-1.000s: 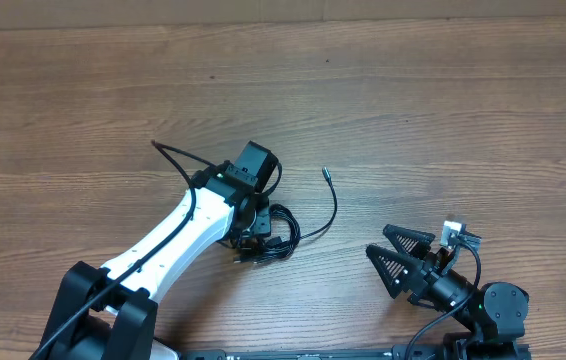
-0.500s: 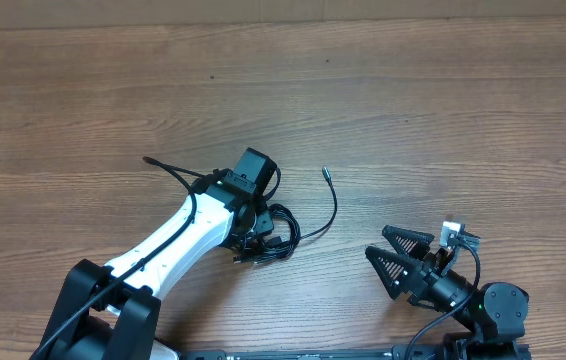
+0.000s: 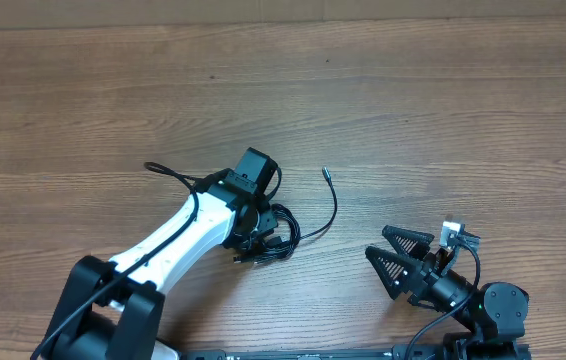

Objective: Untangle cables

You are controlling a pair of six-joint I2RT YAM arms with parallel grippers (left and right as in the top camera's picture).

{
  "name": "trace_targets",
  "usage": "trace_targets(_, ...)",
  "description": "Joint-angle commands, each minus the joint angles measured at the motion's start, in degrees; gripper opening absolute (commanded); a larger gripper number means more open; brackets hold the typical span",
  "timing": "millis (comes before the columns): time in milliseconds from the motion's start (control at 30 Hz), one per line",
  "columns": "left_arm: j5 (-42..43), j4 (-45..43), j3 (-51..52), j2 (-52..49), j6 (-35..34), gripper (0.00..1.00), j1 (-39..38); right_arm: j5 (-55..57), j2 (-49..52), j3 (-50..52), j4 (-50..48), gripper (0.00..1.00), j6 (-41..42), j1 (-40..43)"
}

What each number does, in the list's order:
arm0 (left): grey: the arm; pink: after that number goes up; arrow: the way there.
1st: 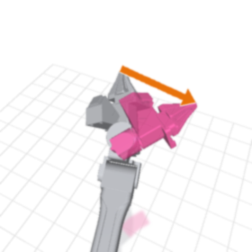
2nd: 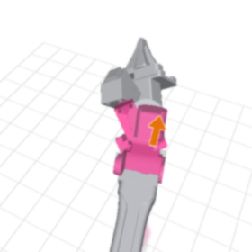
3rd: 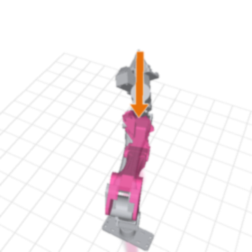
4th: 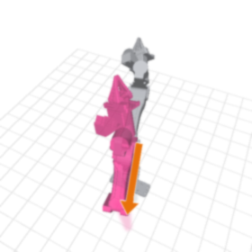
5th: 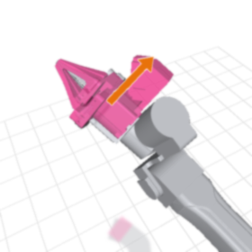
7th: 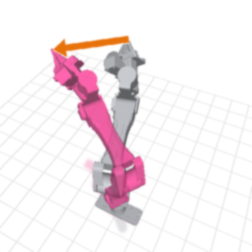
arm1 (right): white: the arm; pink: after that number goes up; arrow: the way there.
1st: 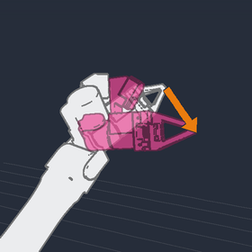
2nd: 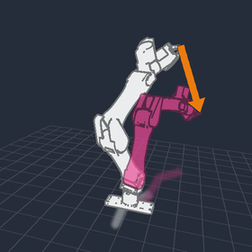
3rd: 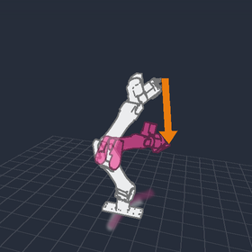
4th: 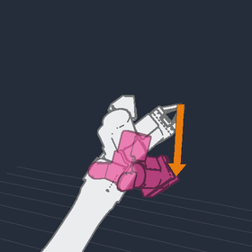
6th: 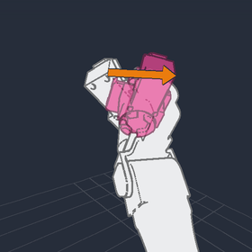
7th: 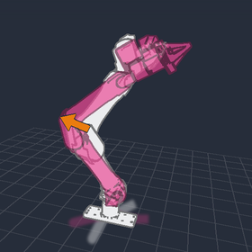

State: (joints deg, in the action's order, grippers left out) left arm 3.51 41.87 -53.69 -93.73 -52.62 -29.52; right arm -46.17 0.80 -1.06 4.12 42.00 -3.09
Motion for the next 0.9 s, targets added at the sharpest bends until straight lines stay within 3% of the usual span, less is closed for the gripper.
trace_targets(0, 0.83, -0.15, 0.85, -2.73, -0.79, 0.23, -0.13, -0.46, -0.63, 0.61, -0.2, 1.0, -0.02, -0.17)
trace_targets(100, 1.92, -0.15, 0.85, -4.63, -0.76, 0.04, -0.13, -0.46, -0.63, 0.61, -0.2, 1.0, -0.02, -0.17)
trace_targets(233, 1.86, -0.11, 0.74, -5.03, -0.52, 0.04, -0.07, -1.03, -0.63, 0.61, -0.2, 1.0, 0.0, -0.17)
trace_targets(333, 1.92, 0.57, -0.24, -4.02, 1.09, 0.04, 0.0, -8.87, -0.63, 0.61, 0.31, 1.0, 0.02, -0.17)
trace_targets(433, 2.12, 2.34, -2.54, -1.57, 6.95, 0.04, 0.0, -15.54, -0.63, 0.61, 0.76, 1.0, 2.03, -0.17)
trace_targets(600, 5.81, 6.25, -7.13, 5.07, 23.52, 0.04, 0.0, -20.24, -0.63, 0.61, -0.13, 1.0, 14.23, -0.15)
trace_targets(633, 7.58, 7.21, -7.98, 6.69, 26.03, 0.04, 0.0, -18.29, -0.63, 0.61, -1.2, 0.96, 14.36, -0.17)
trace_targets(667, 9.9, 7.87, -8.76, 8.39, 28.33, 0.04, 0.0, -16.94, -0.63, 0.61, -2.01, 0.74, 14.86, -0.17)
trace_targets(700, 12.26, 8.15, -9.29, 9.94, 30.27, 0.04, 0.0, -16.92, -0.63, 0.57, -3.1, 0.67, 16.85, -0.15)
trace_targets(733, 14.95, 8.13, -9.77, 11.8, 32.3, 0.04, 0.0, -17.38, -0.63, 0.57, -4.79, 0.63, 17.94, -0.17)
trace_targets(867, 17.55, 7.34, -10.34, 18.53, 36.41, 0.04, 0.0, -15.98, -0.63, 0.55, -7.93, 0.62, 18.01, -0.11)
